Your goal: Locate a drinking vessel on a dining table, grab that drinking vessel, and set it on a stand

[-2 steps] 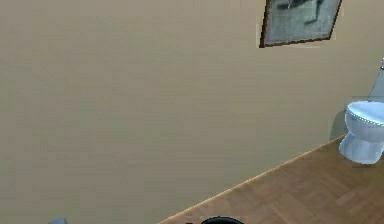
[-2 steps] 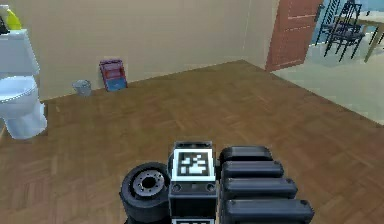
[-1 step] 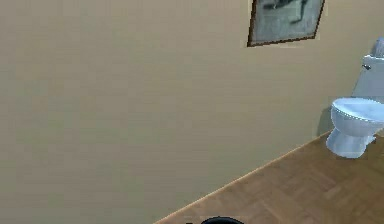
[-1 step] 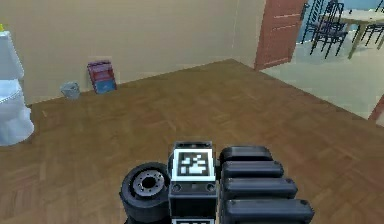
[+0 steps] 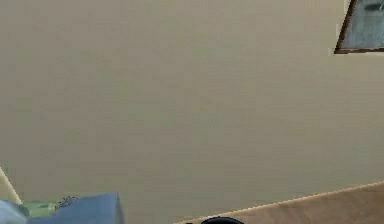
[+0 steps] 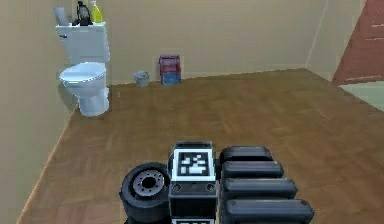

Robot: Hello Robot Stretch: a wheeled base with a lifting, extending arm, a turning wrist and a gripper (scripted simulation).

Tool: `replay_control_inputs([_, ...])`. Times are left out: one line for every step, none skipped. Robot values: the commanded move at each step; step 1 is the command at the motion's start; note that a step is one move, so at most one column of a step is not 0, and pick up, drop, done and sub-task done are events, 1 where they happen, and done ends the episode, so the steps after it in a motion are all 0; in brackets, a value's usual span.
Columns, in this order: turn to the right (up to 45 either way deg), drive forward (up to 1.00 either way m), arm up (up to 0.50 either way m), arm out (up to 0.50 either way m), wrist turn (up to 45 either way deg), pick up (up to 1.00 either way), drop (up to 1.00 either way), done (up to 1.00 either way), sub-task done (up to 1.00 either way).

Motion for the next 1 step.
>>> replay_control_inputs([0.0,0.7,0.0,0.0,0.0,0.0,0.0,0.0,0.0])
